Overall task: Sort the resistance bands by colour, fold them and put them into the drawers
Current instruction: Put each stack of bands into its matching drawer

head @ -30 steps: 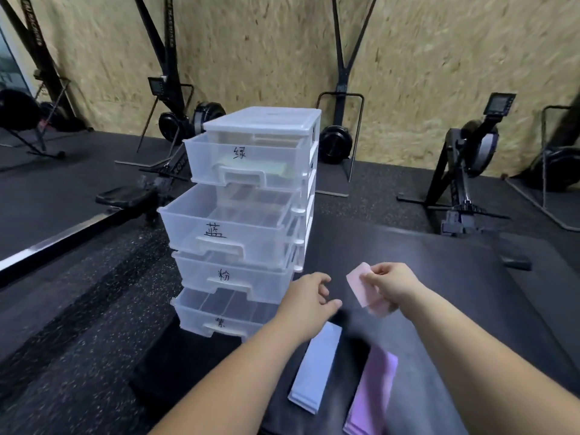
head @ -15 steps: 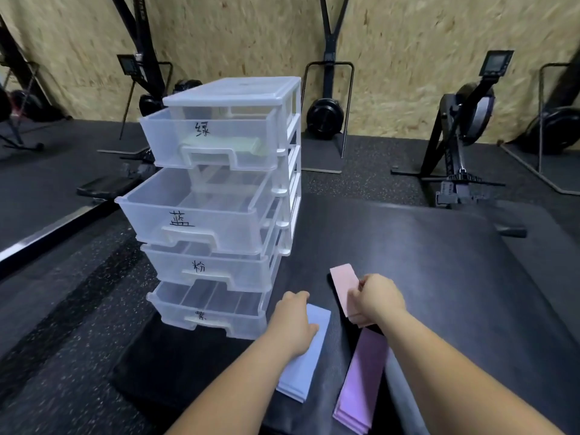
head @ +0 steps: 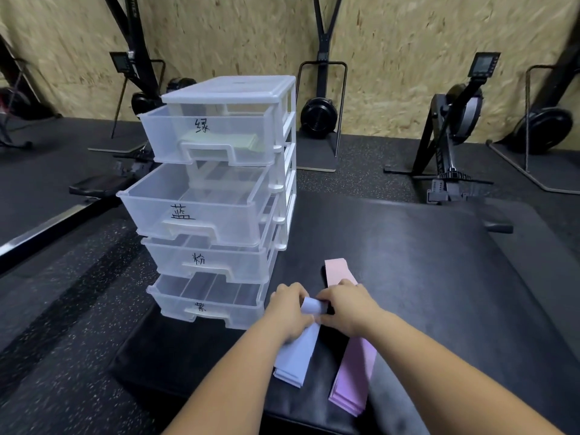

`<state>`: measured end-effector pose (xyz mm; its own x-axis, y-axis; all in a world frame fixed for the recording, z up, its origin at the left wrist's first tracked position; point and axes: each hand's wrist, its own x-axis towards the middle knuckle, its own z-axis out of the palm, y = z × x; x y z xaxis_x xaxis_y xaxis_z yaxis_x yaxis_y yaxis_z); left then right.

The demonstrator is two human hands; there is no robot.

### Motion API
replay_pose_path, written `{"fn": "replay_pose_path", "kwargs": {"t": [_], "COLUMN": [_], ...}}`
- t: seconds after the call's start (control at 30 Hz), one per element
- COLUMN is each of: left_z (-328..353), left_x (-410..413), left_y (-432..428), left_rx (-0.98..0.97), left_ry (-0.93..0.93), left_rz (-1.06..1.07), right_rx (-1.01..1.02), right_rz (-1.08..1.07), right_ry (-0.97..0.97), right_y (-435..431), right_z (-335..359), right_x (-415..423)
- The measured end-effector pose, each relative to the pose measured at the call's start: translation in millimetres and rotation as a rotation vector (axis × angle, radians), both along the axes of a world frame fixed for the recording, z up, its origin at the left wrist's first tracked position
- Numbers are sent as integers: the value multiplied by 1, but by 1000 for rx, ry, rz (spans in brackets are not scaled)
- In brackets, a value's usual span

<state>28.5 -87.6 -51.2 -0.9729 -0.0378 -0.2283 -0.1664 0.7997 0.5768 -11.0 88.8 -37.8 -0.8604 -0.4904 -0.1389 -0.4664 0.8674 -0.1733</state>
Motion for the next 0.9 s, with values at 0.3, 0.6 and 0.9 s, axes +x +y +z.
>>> {"fn": "replay_pose_path", "kwargs": {"t": [0.3, 0.6, 0.9], "left_z": [40, 143, 229], "left_x": [42, 68, 85], "left_y": [-10, -27, -69], "left_rx": [315, 587, 860], "left_ry": [185, 406, 673], "left_rz": [68, 171, 403], "right_rx": [-444, -970, -1068], "right_rz": [-65, -63, 69], "right_ry": [-260, -258, -140], "right_y": [7, -8, -63], "right_z": [53, 150, 221], "right_x": [21, 63, 94]}}
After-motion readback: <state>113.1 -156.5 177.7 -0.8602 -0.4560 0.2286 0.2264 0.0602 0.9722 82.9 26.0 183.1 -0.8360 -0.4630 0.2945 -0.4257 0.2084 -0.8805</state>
